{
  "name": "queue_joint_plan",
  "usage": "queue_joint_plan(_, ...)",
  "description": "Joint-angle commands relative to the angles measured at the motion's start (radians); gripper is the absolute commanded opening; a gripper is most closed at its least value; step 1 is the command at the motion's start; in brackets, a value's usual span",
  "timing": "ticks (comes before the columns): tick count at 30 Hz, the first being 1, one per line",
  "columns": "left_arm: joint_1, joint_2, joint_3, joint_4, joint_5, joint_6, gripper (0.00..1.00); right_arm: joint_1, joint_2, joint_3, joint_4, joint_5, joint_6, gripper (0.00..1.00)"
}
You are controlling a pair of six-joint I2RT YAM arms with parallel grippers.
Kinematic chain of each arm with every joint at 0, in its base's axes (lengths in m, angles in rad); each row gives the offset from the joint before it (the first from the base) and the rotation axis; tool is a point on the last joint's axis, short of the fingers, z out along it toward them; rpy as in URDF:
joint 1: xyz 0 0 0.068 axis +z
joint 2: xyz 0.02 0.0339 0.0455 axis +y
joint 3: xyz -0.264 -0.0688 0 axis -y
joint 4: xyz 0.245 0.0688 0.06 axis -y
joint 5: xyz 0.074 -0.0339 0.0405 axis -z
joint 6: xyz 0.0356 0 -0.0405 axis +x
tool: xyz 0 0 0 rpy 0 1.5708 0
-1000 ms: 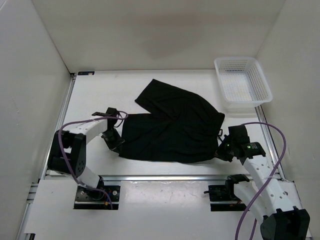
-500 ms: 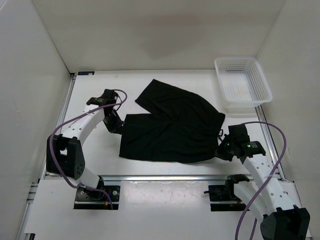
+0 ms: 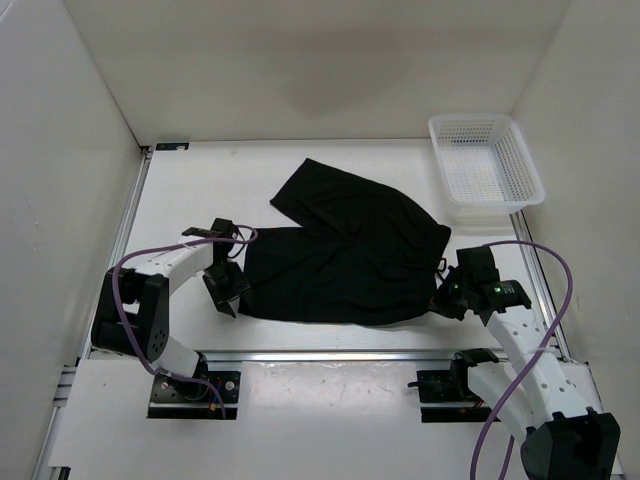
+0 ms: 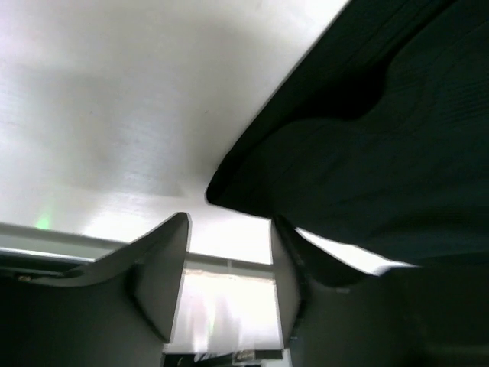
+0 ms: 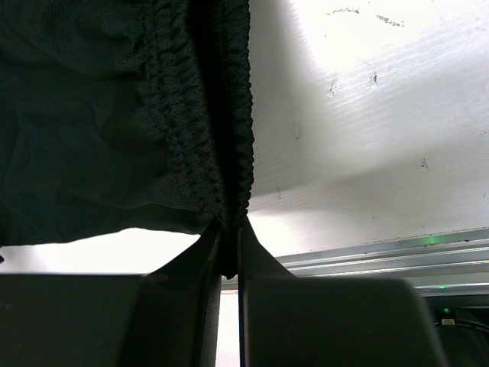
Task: Fold and stack the shorts
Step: Flatten the shorts out
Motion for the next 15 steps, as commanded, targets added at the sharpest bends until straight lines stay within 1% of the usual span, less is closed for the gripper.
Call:
queue_joint_plan(1,-0.003,-0.011,0.0,0.07,0.005,-0.013,0.55,0.005,0.007,0.02,0.024,0.002,0.008,0.0)
queue_joint_plan(2,-0.003,-0.002,0.0,0.081,0.005,-0.013,0.5,0.005,0.007,0.02,0.024,0.002,0.008,0.0)
queue_joint_plan(3,-0.003,0.012,0.009,0.081,-0.009,-0.022,0.39,0.005,0.007,0.02,0.033,0.002,0.008,0.0)
queue_joint_plan(5,-0.003,0.012,0.009,0.081,-0.018,-0.022,0.21,0.005,0.007,0.02,0.033,0.002,-0.002,0.0)
queue_joint_plan(7,-0.003,0.012,0.009,0.081,-0.029,-0.022,0.1,0.005,0.007,0.02,0.033,0.002,-0.002,0.0)
queue_joint_plan(15,-0.003,-0.043,0.028,0.048,-0.075,-0.042,0.1,0.005,0.018,0.02,0.042,-0.008,-0.002,0.0)
